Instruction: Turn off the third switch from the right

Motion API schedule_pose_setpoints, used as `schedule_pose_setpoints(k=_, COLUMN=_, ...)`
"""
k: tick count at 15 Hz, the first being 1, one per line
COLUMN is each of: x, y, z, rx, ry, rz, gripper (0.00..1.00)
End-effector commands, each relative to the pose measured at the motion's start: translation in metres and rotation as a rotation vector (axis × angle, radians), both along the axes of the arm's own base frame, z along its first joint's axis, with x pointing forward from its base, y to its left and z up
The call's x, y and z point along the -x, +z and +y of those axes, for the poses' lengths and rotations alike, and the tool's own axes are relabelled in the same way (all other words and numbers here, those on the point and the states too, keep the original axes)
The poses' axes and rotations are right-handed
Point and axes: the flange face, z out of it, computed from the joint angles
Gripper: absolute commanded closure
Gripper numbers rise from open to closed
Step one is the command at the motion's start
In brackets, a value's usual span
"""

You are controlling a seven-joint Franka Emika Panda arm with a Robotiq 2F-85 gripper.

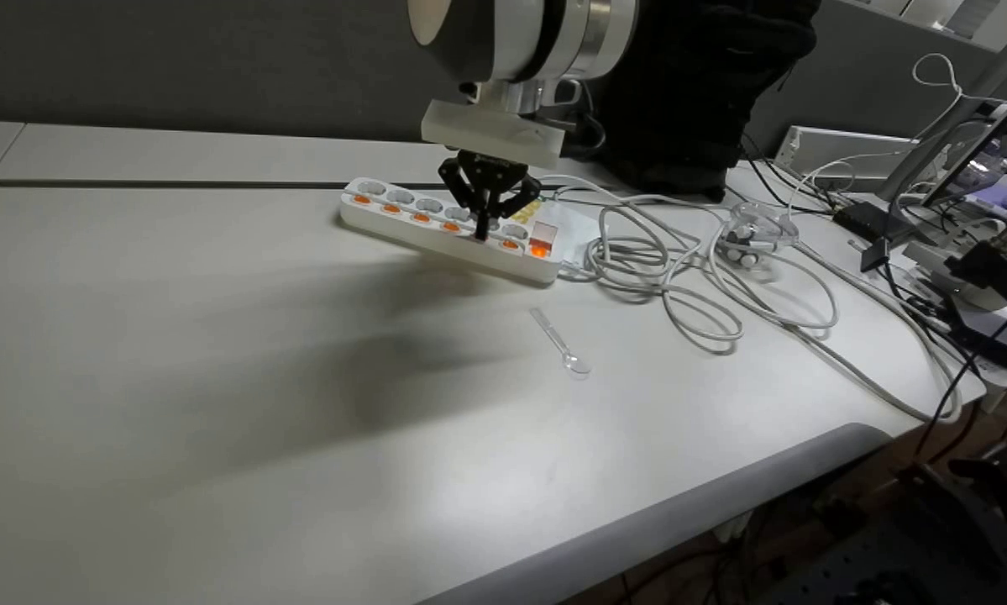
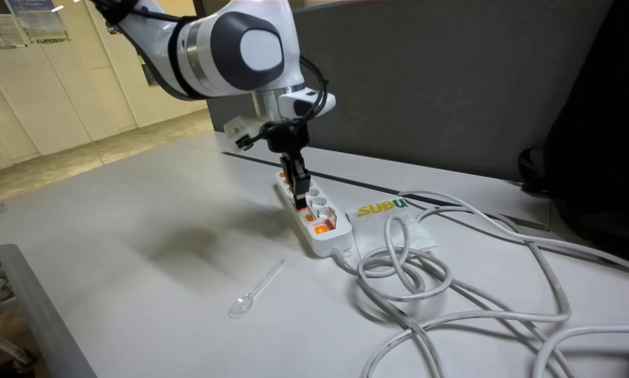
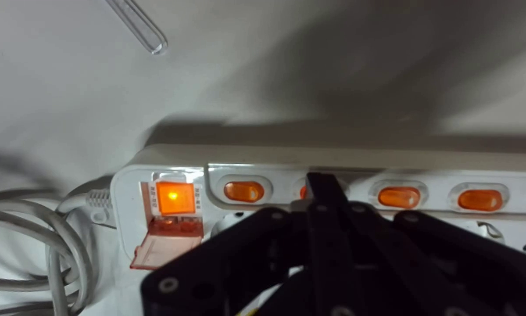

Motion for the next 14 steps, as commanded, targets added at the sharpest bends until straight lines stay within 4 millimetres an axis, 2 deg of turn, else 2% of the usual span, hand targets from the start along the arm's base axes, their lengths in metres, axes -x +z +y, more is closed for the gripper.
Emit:
schedule_pose_setpoints(k=1, x=0.003, y=-0.032, z=-0.009, rx=-0.004, ry=-0.01, rz=0.003, gripper=1.0)
schedule_pose_setpoints(k=8, x=0.009, y=-0.052, z=-0.02, rx=-0.062, ry=-0.039, rz=-0.033, gripper=1.0)
schedule_pose_setpoints(k=14, x=0.016, y=-0.049, z=-0.023, rx=-0.136, ry=-0.096, rz=-0.036, gripper=1.0)
